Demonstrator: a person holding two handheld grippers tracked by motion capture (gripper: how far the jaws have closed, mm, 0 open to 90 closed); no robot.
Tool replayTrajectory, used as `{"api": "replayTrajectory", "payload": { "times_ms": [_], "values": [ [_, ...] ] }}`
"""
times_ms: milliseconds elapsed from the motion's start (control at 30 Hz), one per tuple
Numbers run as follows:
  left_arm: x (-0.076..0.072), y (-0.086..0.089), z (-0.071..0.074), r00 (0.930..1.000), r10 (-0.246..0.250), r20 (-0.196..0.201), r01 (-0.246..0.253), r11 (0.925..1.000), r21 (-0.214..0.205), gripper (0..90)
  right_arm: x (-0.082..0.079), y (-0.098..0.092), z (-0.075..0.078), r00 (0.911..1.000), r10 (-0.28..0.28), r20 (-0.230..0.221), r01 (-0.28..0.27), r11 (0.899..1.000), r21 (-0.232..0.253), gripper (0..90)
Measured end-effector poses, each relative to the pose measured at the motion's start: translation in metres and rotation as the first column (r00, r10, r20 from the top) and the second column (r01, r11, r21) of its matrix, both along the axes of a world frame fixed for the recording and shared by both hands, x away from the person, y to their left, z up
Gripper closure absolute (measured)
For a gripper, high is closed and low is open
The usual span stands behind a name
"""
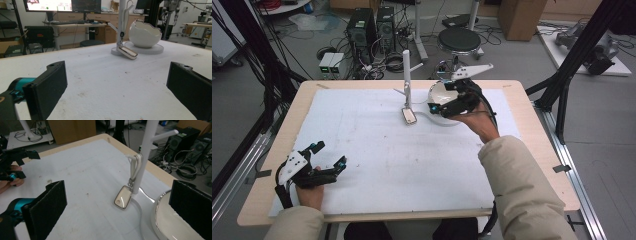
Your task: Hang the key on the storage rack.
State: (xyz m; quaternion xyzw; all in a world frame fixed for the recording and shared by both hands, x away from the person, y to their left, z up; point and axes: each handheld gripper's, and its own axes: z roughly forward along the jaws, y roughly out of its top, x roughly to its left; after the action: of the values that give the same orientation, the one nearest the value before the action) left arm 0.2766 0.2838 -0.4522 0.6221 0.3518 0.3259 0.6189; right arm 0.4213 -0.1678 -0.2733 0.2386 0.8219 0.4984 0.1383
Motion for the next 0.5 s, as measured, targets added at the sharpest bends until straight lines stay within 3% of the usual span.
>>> {"api": "replayTrajectory", "payload": {
  "times_ms": [300,500],
  "values": [
    [0.0,-0.001,0.0,1.0,0.001,-0.007,-0.001,1.0,0.004,3.5,-0.038,-0.058,-0.032,0.9978,-0.037,0.056,0.032,0.997,0.076,0.5],
    [0.0,-0.001,0.0,1.0,0.0,-0.004,0.0,0.9999,0.012,3.5,-0.058,-0.093,-0.061,0.9935,-0.073,0.088,0.059,0.987,0.152,0.5]
  ]
}}
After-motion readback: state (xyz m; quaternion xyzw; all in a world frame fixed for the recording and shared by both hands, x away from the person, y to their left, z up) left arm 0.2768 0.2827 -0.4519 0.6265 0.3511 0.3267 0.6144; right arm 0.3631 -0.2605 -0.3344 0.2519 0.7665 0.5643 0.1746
